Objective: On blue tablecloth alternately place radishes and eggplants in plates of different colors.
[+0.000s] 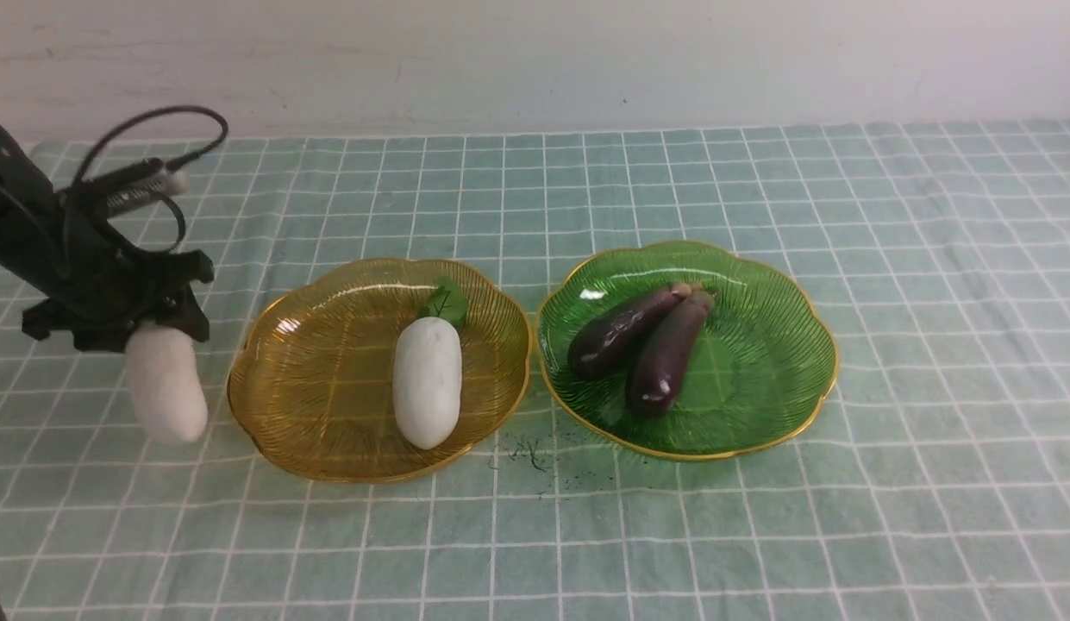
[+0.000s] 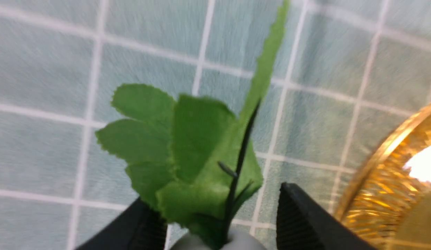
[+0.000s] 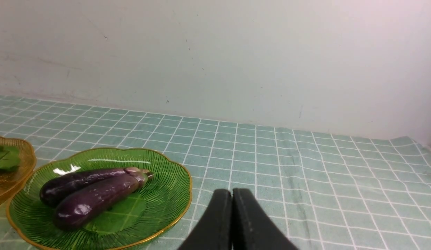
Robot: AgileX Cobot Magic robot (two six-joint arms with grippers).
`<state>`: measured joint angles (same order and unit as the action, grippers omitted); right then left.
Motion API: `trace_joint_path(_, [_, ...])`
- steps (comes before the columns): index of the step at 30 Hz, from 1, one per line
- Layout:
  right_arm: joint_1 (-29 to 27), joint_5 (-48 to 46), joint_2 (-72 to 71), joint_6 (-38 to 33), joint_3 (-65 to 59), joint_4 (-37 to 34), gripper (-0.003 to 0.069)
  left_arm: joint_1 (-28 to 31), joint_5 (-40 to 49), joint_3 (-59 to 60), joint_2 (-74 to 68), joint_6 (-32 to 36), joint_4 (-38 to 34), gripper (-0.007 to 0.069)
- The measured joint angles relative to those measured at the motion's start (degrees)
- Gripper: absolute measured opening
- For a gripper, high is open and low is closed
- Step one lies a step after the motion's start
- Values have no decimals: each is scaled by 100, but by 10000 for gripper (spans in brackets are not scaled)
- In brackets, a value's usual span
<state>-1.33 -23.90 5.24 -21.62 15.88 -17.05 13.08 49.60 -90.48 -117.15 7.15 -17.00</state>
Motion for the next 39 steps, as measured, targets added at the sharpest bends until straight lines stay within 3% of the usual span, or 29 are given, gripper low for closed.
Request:
trace_joint_path(8, [0,-15,0,0,0,0,-15,-292,1419,-753,261,300,-338,367])
trace_joint_path(13, [0,-20,0,0,0,0,-15,-1112,1215,-765,-12,672,-385,367])
trace_joint_path(19, [0,-20,0,0,0,0,-15,-2013,646,-765,-357,704,596,385])
trace_joint_path(26, [0,-20,0,0,0,0,-15,-2197,569,-771,-357,119,1123,536])
trace_joint_path(29, [0,-20,0,0,0,-5,-15,-2197,708,-806,-357,-97,1183,566])
trace_joint_path(35, [0,-20,0,0,0,-11,-15,-2197,1649,-1367,-357,-269,1243,565])
trace_joint_path(39, [0,-20,0,0,0,-11,-15,-2197,1983,-1894,-357,-301,1296,493])
